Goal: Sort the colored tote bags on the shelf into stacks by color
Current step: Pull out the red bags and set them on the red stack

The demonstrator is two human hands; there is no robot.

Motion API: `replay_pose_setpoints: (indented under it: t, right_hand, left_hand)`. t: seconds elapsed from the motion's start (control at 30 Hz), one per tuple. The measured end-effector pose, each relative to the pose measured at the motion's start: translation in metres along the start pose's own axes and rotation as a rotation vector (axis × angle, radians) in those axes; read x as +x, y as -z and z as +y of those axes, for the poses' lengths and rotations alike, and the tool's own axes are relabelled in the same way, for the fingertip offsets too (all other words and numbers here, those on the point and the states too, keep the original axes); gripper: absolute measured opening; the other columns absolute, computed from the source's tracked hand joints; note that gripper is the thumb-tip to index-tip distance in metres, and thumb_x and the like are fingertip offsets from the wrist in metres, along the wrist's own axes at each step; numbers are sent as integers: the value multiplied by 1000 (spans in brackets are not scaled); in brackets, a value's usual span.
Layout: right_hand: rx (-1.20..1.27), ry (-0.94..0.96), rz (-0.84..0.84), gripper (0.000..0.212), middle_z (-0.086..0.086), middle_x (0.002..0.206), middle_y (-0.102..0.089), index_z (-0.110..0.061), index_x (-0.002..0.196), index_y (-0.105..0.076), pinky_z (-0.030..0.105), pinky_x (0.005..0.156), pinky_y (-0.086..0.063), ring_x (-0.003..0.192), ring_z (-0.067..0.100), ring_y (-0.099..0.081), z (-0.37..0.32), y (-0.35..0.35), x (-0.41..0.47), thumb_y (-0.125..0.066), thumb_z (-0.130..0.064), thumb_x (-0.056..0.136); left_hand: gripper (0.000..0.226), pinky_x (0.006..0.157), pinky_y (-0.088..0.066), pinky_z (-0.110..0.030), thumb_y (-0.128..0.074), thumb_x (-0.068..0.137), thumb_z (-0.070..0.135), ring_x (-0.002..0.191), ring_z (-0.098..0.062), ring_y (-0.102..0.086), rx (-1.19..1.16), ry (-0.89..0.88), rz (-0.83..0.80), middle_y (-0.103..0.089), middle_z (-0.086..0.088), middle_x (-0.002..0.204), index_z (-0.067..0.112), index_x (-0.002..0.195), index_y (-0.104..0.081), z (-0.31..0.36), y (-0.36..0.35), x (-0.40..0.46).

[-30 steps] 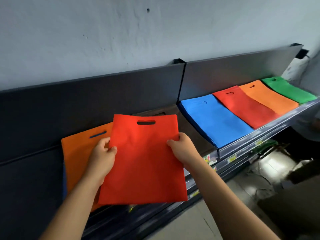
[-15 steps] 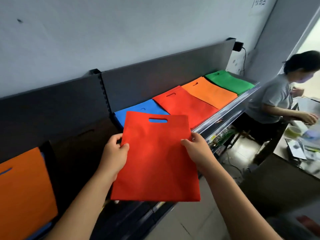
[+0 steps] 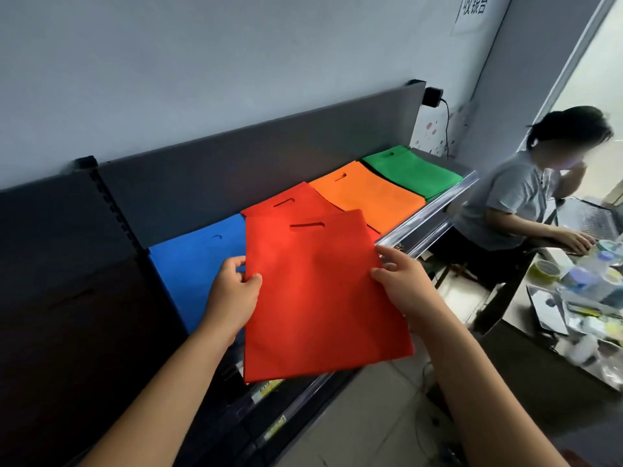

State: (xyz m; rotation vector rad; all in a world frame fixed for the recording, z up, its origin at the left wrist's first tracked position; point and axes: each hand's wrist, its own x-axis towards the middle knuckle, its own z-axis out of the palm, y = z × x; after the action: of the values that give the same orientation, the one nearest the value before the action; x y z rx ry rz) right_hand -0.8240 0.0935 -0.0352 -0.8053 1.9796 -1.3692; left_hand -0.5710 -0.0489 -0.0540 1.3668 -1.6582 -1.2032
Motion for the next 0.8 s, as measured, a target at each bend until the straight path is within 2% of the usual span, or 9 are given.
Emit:
replay_pose_setpoints:
  t: [0.1, 0.2, 0.23, 0.3, 0.37, 0.5, 0.6, 0.67, 0.8]
  right_hand:
    - [-6, 10, 7, 46, 4, 111, -76, -28, 140, -64, 30, 62, -62, 76, 17, -79, -1, -8, 27, -62, -6, 100]
    - [-56, 12, 16, 48, 5, 110, -74, -27, 144, -62, 39, 71, -65, 80, 22, -78, -4, -16, 58, -65, -10, 99]
    - [-69, 9, 12, 47, 4, 107, -75, -27, 143, -62, 39, 69, -64, 76, 20, -77, -5, -17, 67, -65, -11, 99]
    - [-91, 11, 12, 46, 2, 99, -74, -27, 143, -62, 31, 60, -58, 65, 14, -73, -8, -18, 87, -64, -11, 100]
    - [-99, 10, 30, 46, 4, 103, -74, -27, 144, -62, 27, 57, -54, 63, 14, -71, -10, -14, 107, -63, -10, 101]
    - [-154, 11, 30, 46, 10, 119, -73, -27, 144, -61, 35, 63, -58, 73, 22, -72, -4, -12, 145, -64, -14, 101]
    - [-194, 25, -25, 43, 9, 117, -74, -28, 143, -60, 43, 70, -63, 79, 28, -76, -6, -18, 171, -62, -15, 103]
    - [-206, 34, -68, 41, 8, 115, -74, -28, 143, -59, 40, 66, -61, 79, 29, -76, -9, -21, 193, -60, -14, 104]
    - [-242, 84, -122, 42, 11, 106, -73, -14, 142, -62, 20, 49, -48, 66, 21, -64, -12, -33, 244, -60, -4, 102]
  left_hand:
    - [30, 76, -61, -52, -64, 95, 22, 82, -26, -74, 18, 8, -18, -76, -1, 97, 28, 123, -55, 2, 1, 26]
    - [30, 71, -58, -41, -65, 95, 19, 82, -23, -73, 50, 33, -47, -75, -3, 96, 25, 123, -55, 4, -4, 54]
    - [30, 71, -58, -40, -65, 95, 19, 82, -23, -73, 60, 37, -62, -75, -4, 95, 25, 122, -54, 5, -6, 62]
    - [31, 73, -59, -41, -66, 94, 19, 83, -23, -74, 73, 41, -101, -75, -4, 95, 25, 123, -54, 7, -12, 81]
    - [35, 71, -59, -39, -67, 94, 21, 82, -20, -73, 86, 52, -137, -74, -3, 95, 25, 126, -53, 6, -18, 99]
    - [36, 75, -63, -50, -68, 91, 23, 76, -21, -72, 98, 69, -167, -72, -4, 87, 27, 124, -53, 3, -31, 123]
    - [36, 78, -61, -50, -68, 91, 23, 78, -23, -72, 115, 105, -154, -72, -6, 88, 26, 123, -52, 0, -39, 135]
    - [33, 75, -60, -47, -67, 91, 21, 75, -22, -69, 111, 135, -125, -71, -7, 88, 26, 120, -52, 0, -46, 145]
    - [24, 69, -57, -43, -66, 93, 13, 66, -19, -65, 60, 165, -31, -70, -9, 83, 23, 111, -54, 2, -61, 161]
